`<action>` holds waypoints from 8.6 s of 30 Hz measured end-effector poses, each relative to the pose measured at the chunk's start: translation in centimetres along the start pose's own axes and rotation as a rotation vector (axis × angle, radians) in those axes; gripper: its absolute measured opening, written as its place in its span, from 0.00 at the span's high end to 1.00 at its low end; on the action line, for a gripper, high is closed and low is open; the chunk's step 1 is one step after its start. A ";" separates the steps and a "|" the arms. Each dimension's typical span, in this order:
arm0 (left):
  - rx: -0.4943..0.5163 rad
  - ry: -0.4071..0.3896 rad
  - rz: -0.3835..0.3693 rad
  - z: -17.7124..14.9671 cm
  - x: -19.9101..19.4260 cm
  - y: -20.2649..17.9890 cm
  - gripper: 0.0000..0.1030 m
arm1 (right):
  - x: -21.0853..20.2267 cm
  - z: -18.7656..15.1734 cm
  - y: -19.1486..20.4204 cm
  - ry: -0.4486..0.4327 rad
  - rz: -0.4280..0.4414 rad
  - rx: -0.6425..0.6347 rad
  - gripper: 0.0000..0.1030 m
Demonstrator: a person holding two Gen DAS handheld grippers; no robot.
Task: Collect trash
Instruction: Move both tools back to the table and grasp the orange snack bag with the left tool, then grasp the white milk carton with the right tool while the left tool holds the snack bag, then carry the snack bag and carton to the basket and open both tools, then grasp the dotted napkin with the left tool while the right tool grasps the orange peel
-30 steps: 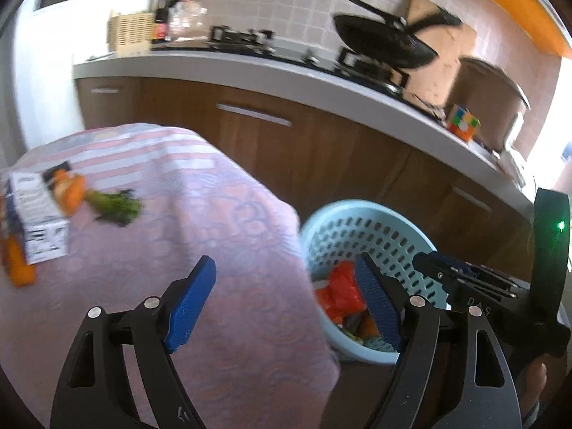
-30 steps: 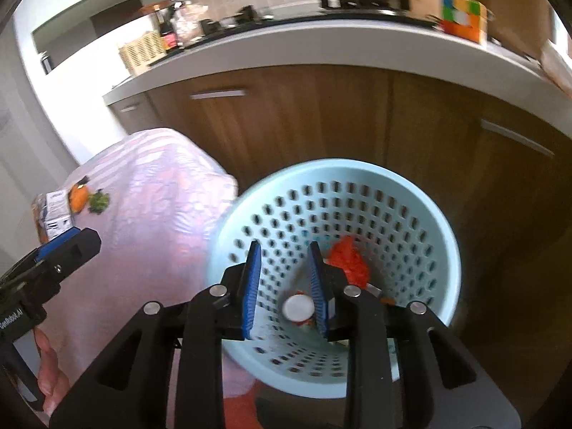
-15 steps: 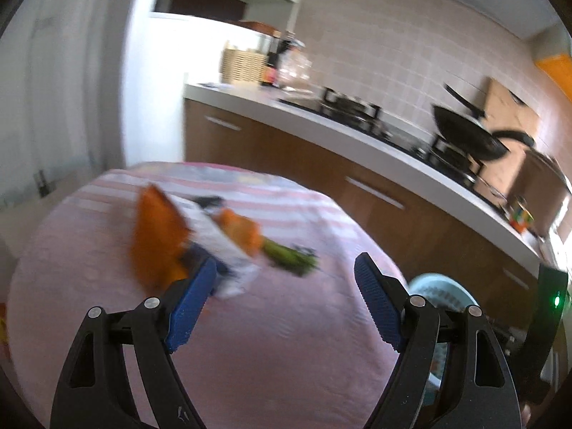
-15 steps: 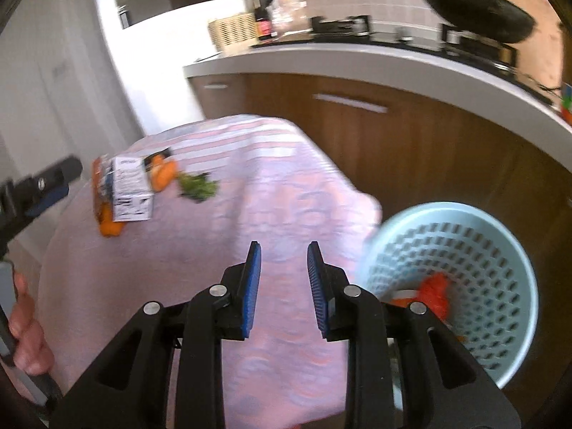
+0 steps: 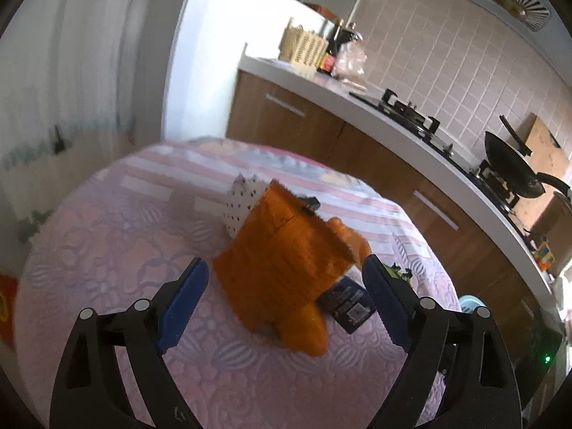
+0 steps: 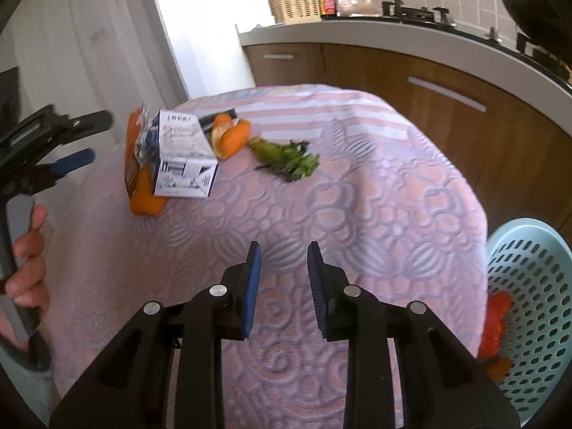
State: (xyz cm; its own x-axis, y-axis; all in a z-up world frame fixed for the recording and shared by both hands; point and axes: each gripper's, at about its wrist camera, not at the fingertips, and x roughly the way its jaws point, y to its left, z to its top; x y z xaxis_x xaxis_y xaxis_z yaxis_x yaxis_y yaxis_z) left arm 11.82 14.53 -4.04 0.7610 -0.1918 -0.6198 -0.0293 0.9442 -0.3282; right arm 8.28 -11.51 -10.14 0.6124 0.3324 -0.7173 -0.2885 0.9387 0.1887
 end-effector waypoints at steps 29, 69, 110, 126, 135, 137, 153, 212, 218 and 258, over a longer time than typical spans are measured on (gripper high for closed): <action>-0.078 0.035 -0.136 -1.1 2.4 2.4 0.92 | 1.0 1.6 2.5 0.019 0.023 -0.074 0.77; -0.044 -0.049 -0.156 -6.3 -7.2 3.0 0.93 | -1.1 0.9 5.3 0.041 0.041 -0.116 0.37; 0.154 0.050 -0.279 -7.8 -3.7 -9.3 0.93 | -7.3 0.4 -2.0 0.033 -0.195 -0.036 0.46; 0.307 0.222 -0.420 -9.4 3.6 -24.2 0.93 | -13.4 -2.2 -16.9 -0.040 -0.380 0.230 0.46; 0.367 0.370 -0.439 -13.1 8.7 -30.2 0.92 | -12.4 -5.4 -22.3 0.051 -0.420 0.349 0.45; 0.381 0.388 -0.436 -13.8 9.4 -30.9 0.91 | -12.0 -6.0 -23.1 0.069 -0.419 0.375 0.45; 0.421 0.371 -0.395 -14.3 8.9 -30.3 0.53 | -10.7 -7.0 -24.7 0.109 -0.387 0.450 0.45; 0.039 0.058 0.159 -1.4 0.4 4.5 0.27 | 0.9 6.1 7.1 -0.051 -0.039 -0.126 0.71; 0.021 0.134 0.183 -1.2 3.8 5.5 0.35 | 5.1 8.6 6.2 -0.002 -0.033 -0.089 0.70; 0.134 -0.133 0.056 -2.5 -4.8 -0.8 0.96 | 1.1 8.5 3.8 -0.154 -0.036 -0.053 0.83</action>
State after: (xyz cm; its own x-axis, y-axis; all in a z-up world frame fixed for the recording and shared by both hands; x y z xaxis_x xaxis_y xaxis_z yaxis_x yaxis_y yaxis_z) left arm 6.57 14.01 -2.61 0.8400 -0.1092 -0.5314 0.0059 0.9813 -0.1923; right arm 14.10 -6.79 -4.44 0.7275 0.3129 -0.6106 -0.3008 0.9453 0.1261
